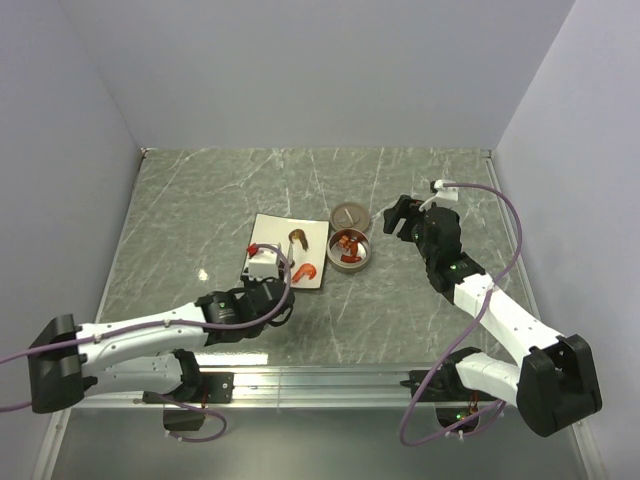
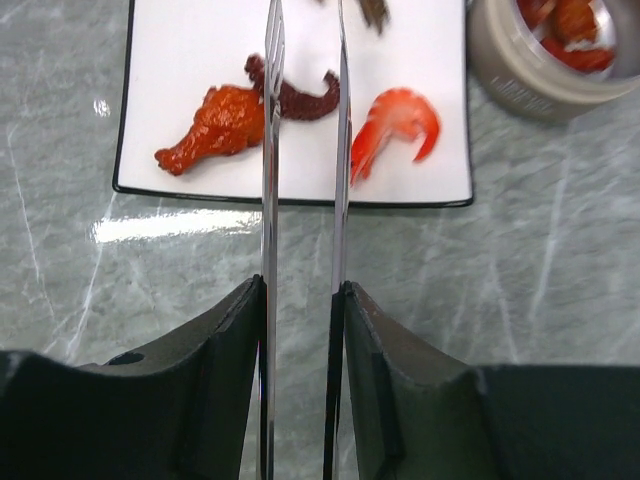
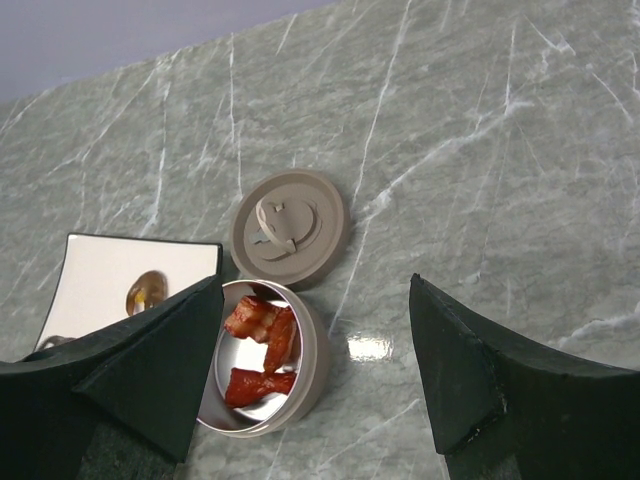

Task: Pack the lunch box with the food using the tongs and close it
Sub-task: Pick up the food using the clamp

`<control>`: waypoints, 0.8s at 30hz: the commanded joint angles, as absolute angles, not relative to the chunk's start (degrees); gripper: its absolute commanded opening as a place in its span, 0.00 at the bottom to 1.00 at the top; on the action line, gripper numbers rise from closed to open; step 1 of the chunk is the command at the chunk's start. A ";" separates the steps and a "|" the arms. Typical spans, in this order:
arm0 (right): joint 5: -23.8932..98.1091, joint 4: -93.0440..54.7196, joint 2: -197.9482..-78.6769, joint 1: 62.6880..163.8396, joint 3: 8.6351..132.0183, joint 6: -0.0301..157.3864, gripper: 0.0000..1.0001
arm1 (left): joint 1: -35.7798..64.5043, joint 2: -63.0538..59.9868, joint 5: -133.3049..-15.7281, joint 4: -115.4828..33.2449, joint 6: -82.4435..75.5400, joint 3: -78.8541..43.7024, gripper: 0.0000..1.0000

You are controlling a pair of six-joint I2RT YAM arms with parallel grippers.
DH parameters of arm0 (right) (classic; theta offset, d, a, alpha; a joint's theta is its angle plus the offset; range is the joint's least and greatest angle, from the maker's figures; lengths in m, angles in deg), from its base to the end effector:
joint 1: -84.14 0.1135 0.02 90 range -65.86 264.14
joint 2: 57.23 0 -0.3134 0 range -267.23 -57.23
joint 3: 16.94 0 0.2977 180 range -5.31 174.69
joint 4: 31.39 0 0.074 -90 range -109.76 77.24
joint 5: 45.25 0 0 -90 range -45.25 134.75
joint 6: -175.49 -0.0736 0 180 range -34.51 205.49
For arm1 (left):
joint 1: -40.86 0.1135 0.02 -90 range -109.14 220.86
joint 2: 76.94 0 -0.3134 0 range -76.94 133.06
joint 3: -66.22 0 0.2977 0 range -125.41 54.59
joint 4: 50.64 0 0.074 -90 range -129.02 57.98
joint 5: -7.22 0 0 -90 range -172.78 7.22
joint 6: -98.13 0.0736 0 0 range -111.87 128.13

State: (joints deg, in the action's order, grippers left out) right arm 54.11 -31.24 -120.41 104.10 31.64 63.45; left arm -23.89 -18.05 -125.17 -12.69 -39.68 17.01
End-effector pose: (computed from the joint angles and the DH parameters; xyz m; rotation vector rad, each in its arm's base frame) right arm 0.2940 0.0941 0.2808 0.1492 1.8342 0.3670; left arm 0.1464 -0.1941 0.2369 -0.0029 2.1567 -0.2284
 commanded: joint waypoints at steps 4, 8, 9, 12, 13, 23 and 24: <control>53.98 -32.59 -120.69 103.65 32.40 63.52 0.82 | -23.04 -12.96 -126.11 -18.27 -37.50 14.69 0.42; 53.98 -32.68 -120.60 103.65 32.31 63.52 0.82 | -22.51 -12.34 -125.41 -21.78 -35.38 14.16 0.42; 53.98 -32.68 -120.60 103.65 32.31 63.43 0.82 | -22.42 -12.08 -125.23 -22.92 -34.68 14.08 0.42; 54.06 -32.68 -120.78 103.65 32.31 63.61 0.82 | -21.72 -11.38 -124.09 -25.29 -33.36 13.90 0.42; 54.07 -32.76 -120.95 103.65 32.40 63.61 0.82 | -21.63 -11.20 -123.91 -25.74 -33.10 13.90 0.42; 54.42 -32.94 -122.45 103.47 32.84 63.78 0.82 | -18.38 -6.63 -120.05 -29.43 -30.72 12.76 0.42; 54.33 -32.94 -122.45 103.56 32.84 63.78 0.82 | -18.03 -6.28 -119.87 -29.61 -30.63 12.76 0.42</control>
State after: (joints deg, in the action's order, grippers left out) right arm 54.14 -31.27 -122.31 104.10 31.64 63.47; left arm -18.97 -6.86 -121.19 -26.15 -31.99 15.22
